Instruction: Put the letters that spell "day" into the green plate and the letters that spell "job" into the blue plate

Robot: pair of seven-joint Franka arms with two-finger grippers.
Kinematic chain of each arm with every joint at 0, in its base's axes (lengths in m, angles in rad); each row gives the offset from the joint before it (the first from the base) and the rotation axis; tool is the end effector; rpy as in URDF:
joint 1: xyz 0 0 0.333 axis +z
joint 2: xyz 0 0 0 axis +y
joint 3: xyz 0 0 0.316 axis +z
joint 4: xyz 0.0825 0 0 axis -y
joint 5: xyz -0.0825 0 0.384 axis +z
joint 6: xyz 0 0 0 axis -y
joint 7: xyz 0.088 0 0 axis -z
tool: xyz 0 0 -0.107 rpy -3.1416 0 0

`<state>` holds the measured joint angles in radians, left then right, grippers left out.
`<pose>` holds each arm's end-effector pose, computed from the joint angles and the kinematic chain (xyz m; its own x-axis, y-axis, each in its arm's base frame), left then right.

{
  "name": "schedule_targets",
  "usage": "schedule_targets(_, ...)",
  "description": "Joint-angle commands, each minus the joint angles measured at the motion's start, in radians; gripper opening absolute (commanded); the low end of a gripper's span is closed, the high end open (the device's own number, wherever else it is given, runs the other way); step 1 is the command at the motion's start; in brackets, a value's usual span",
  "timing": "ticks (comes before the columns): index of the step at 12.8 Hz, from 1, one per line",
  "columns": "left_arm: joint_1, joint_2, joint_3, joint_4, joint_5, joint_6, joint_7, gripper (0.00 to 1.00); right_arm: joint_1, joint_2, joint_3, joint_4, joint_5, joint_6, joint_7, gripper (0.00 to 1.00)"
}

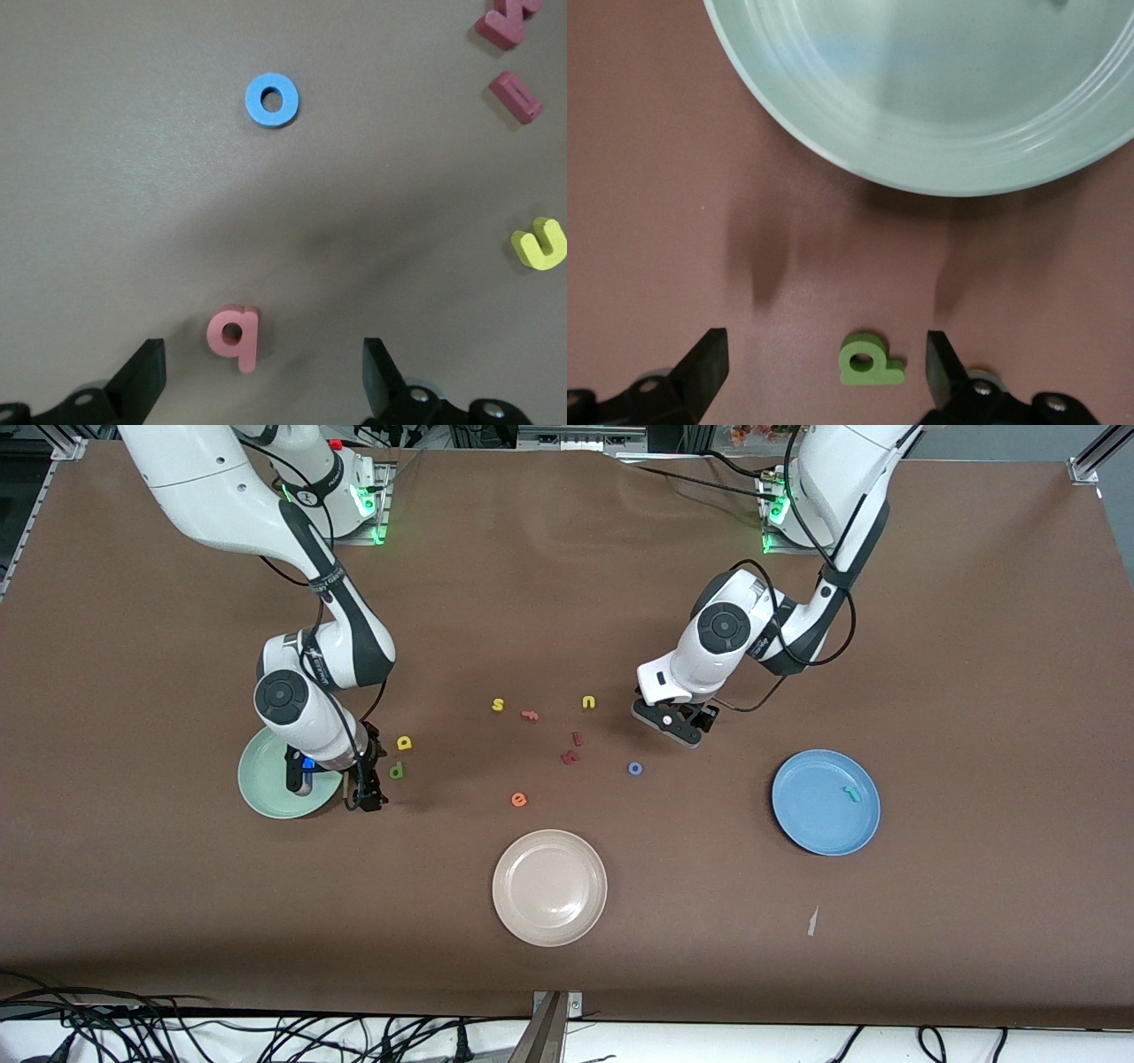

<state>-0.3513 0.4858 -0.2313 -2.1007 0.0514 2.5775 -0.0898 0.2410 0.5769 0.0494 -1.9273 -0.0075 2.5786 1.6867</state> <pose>0.4853 -0.3211 0.1906 0.8727 -0.4883 -0.0011 -0.4867 -0.8699 0.0797 0.6060 0.1799 0.1936 0.1719 -0.9846 -0.0310 -0.9829 -0.1693 -0.0719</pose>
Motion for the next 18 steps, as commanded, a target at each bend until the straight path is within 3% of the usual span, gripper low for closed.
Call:
schedule_targets(1, -0.005, 0.031, 0.006, 0.001, 0.082, 0.029, -0.011, 0.91, 0.017, 0.014, -0.006, 0.021, 0.000, 0.008, 0.014, 0.99)
schedule_targets(3, -0.003, 0.039, 0.006, 0.004, 0.102, 0.035, -0.013, 0.86, 0.023, 0.029, -0.006, 0.021, 0.000, 0.017, 0.014, 0.99)
schedule_targets(4, -0.003, 0.039, 0.006, 0.004, 0.102, 0.035, -0.011, 0.77, 0.032, 0.040, -0.006, 0.021, 0.000, 0.032, 0.014, 0.98)
schedule_targets(5, -0.001, 0.040, 0.006, 0.007, 0.102, 0.033, -0.011, 0.62, 0.035, 0.043, -0.008, 0.021, 0.000, 0.038, 0.014, 0.98)
schedule_targets(7, 0.005, 0.046, 0.007, 0.011, 0.102, 0.033, -0.007, 0.54, 0.035, 0.047, -0.011, 0.021, -0.002, 0.038, 0.014, 0.95)
schedule_targets(8, 0.006, 0.047, 0.007, 0.013, 0.102, 0.033, -0.001, 0.46, 0.035, 0.049, -0.011, 0.019, -0.002, 0.038, 0.013, 0.88)
schedule_targets(9, 0.005, 0.048, 0.009, 0.013, 0.102, 0.035, 0.001, 0.38, 0.035, 0.049, -0.011, 0.019, -0.002, 0.038, 0.013, 0.73)
schedule_targets(10, 0.003, 0.048, 0.010, 0.014, 0.102, 0.035, 0.001, 0.32, 0.035, 0.049, -0.013, 0.019, -0.002, 0.038, 0.014, 0.47)
schedule_targets(12, 0.005, 0.060, 0.010, 0.022, 0.129, 0.036, 0.002, 0.18, 0.035, 0.049, -0.016, 0.019, -0.002, 0.038, 0.014, 0.14)
schedule_targets(14, 0.011, 0.060, 0.013, 0.027, 0.159, 0.040, -0.004, 0.00, 0.035, 0.049, -0.016, 0.017, -0.002, 0.038, 0.014, 0.00)
schedule_targets(18, 0.078, 0.013, 0.007, 0.071, 0.160, -0.041, 0.051, 0.00, 0.035, 0.049, -0.016, 0.016, -0.002, 0.037, 0.014, 0.00)
